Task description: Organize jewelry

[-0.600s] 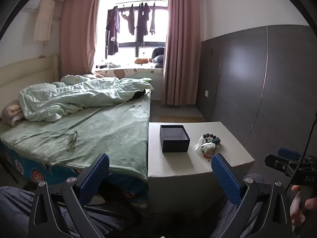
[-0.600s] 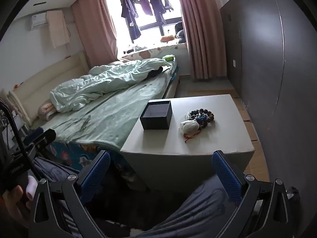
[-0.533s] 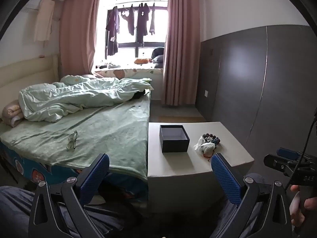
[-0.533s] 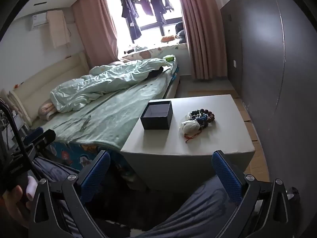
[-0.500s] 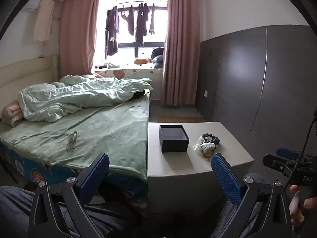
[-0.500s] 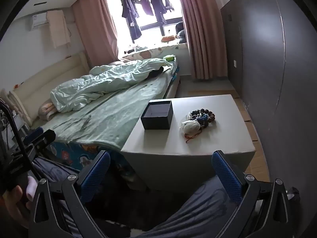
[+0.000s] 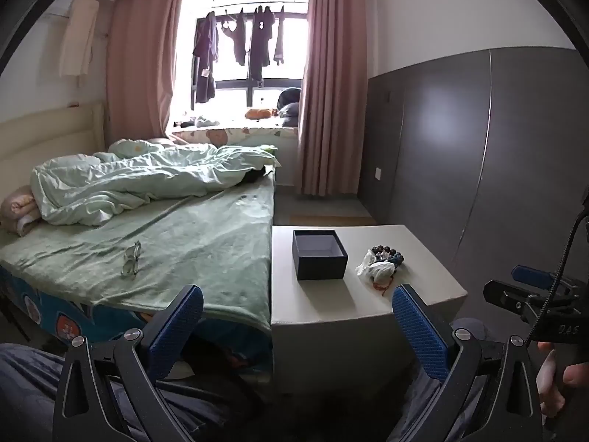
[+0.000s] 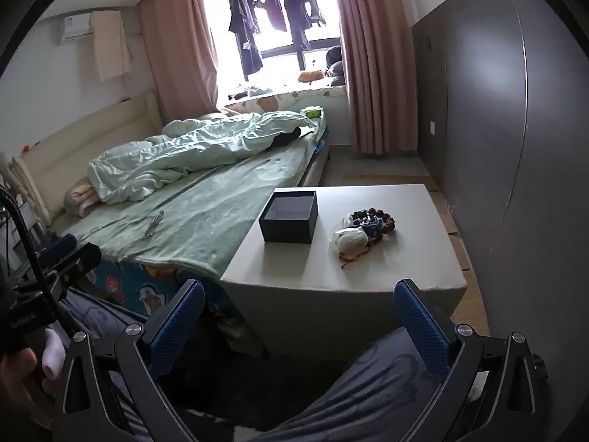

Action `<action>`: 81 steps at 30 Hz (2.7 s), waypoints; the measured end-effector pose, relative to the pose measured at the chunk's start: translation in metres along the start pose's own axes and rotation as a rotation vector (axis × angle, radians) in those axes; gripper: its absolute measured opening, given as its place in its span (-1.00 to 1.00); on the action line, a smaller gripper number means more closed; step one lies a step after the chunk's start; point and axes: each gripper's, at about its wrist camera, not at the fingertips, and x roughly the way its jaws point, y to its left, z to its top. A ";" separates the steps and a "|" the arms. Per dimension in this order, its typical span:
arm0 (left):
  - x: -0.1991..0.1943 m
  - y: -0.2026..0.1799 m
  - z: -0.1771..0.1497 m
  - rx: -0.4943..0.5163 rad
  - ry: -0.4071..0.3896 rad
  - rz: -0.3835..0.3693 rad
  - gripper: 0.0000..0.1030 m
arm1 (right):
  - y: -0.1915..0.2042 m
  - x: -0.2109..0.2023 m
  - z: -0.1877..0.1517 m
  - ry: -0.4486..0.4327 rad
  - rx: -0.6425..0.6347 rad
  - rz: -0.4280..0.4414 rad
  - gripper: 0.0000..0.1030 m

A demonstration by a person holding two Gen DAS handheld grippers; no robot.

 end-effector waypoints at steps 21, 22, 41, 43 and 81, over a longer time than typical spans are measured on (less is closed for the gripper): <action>-0.015 -0.004 -0.005 0.005 -0.031 -0.021 0.99 | 0.001 -0.007 0.000 -0.019 0.003 -0.001 1.00; -0.015 -0.005 -0.006 0.003 -0.031 -0.024 0.99 | 0.001 -0.007 0.000 -0.020 0.003 -0.001 1.00; -0.021 -0.003 -0.004 -0.011 -0.029 -0.028 0.99 | -0.002 -0.013 -0.003 -0.037 0.031 -0.001 1.00; -0.020 -0.003 -0.003 -0.013 -0.032 -0.030 0.99 | -0.003 -0.013 -0.002 -0.040 0.031 0.000 1.00; 0.088 -0.020 0.033 0.019 0.079 -0.083 0.99 | -0.048 0.056 0.030 0.008 0.054 0.014 1.00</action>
